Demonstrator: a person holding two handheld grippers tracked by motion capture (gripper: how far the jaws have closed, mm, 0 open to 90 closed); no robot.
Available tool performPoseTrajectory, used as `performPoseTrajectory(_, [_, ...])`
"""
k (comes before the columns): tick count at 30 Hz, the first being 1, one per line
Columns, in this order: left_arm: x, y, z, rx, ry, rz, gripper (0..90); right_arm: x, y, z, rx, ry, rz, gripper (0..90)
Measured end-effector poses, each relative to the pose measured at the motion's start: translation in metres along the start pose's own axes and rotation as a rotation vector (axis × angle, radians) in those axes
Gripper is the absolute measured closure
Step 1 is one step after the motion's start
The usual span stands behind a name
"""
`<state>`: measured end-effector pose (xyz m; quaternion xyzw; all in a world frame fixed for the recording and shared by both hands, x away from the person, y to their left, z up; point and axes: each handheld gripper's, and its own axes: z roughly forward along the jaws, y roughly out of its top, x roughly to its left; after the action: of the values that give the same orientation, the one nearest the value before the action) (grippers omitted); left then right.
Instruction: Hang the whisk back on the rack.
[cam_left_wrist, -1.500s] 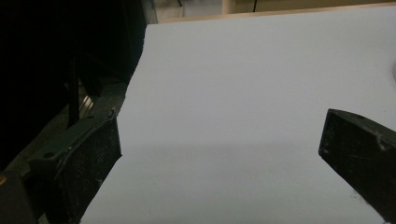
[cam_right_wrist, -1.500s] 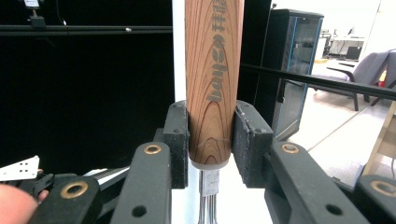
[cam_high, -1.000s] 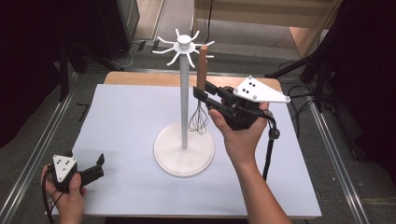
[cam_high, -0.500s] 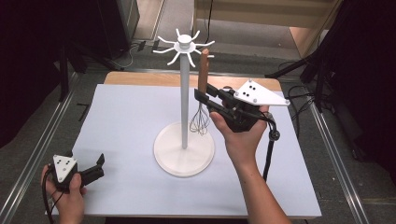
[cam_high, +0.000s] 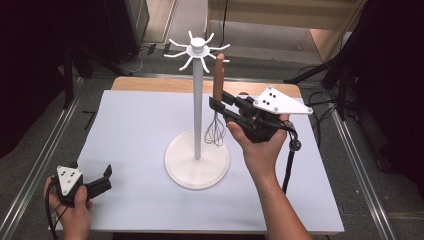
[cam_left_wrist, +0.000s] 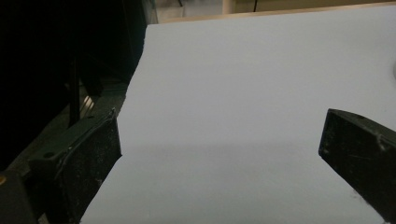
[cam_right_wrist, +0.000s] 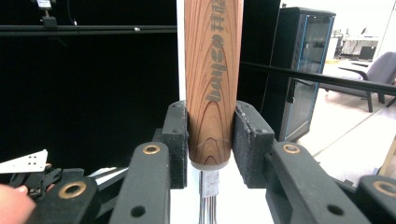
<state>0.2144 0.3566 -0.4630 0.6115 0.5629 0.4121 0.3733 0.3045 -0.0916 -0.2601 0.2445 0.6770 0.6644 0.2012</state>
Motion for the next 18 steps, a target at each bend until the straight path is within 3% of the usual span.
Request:
performPoseTrajectory(1, [0.000,0.000,0.000,0.000,0.000,0.000,0.0,-0.001,0.000,-0.002,0.007,-0.004,-0.006,57.2])
performPoseTrajectory(2, [0.000,0.000,0.000,0.000,-0.001,-0.001,0.0,-0.001,0.000,-0.002,0.007,-0.004,-0.006,57.2])
performPoseTrajectory(3, [0.000,0.000,0.000,0.001,0.000,0.000,0.0,-0.001,-0.002,-0.004,0.024,-0.014,-0.026,48.4])
performPoseTrajectory(6, [0.000,0.000,0.000,-0.001,0.002,0.002,0.0,-0.002,-0.005,-0.007,0.024,-0.018,-0.031,41.0])
performPoseTrajectory(7, [0.000,0.000,0.000,0.000,0.000,0.001,0.0,-0.003,-0.007,-0.009,0.038,-0.020,-0.025,34.6])
performPoseTrajectory(8, [0.000,0.000,0.000,0.000,0.000,0.001,0.0,-0.003,-0.007,-0.009,0.038,-0.020,-0.025,34.6])
performPoseTrajectory(11, [0.000,0.000,0.000,0.000,0.000,0.000,0.0,-0.004,-0.014,-0.013,0.064,-0.036,-0.026,12.8])
performPoseTrajectory(12, [0.000,0.000,0.000,-0.001,0.000,0.000,0.0,-0.004,-0.014,-0.013,0.064,-0.036,-0.026,12.8])
performPoseTrajectory(15, [0.000,0.000,0.000,-0.001,0.002,0.000,0.0,-0.004,-0.020,-0.016,0.077,-0.094,-0.022,2.0])
performPoseTrajectory(18, [-0.001,0.000,0.000,-0.002,0.004,0.001,0.0,-0.008,-0.029,-0.019,0.087,-0.102,0.000,0.0])
